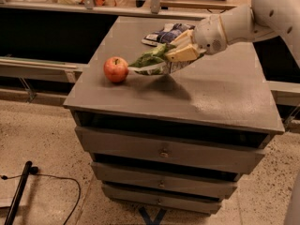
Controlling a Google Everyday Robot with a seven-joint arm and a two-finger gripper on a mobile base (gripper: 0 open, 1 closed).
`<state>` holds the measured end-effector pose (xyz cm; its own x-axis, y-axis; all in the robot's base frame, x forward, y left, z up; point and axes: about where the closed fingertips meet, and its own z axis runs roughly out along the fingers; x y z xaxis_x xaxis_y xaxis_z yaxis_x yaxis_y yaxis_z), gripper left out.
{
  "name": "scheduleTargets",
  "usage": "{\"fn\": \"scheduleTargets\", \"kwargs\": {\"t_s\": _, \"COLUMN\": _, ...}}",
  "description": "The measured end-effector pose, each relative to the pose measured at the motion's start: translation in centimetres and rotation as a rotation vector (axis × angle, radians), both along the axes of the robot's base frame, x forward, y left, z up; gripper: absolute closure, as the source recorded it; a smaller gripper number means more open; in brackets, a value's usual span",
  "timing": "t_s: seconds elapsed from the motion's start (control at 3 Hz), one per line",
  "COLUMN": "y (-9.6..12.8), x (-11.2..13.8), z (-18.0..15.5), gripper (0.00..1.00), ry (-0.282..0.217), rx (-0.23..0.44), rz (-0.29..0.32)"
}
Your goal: Move green jalapeno chip bag near apple
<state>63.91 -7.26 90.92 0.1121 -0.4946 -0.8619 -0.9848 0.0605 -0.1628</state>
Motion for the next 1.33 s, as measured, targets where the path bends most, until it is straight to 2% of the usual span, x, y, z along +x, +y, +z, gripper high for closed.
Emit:
{"fn": "scheduleTargets", "kwargs": {"t_s": 0.33, "y": 0.5, "x": -0.2, "z": -0.1, "gripper": 0.13, "ry": 0.006, "rx": -0.006, "rz": 0.025}}
{"fn": "scheduleTargets", "kwargs": {"t_s": 0.67, "y": 0.7, "x": -0.4, "z": -0.2, "gripper": 0.00, "ry": 0.004, "rx": -0.016, "rz": 0.038}}
{"fn": "scheduleTargets", "kwargs": {"t_s": 1.0, "y": -0.7, "x": -0.2, "z": -0.1, "gripper": 0.00, "ry": 0.002, "rx": -0.021, "rz": 0.007}}
{"fn": "scheduleTargets", "kwargs": {"t_s": 1.33, "y": -0.8, "x": -0.2, "z": -0.1, "gripper": 0.00, "ry": 0.002, "rx": -0.021, "rz": 0.005}}
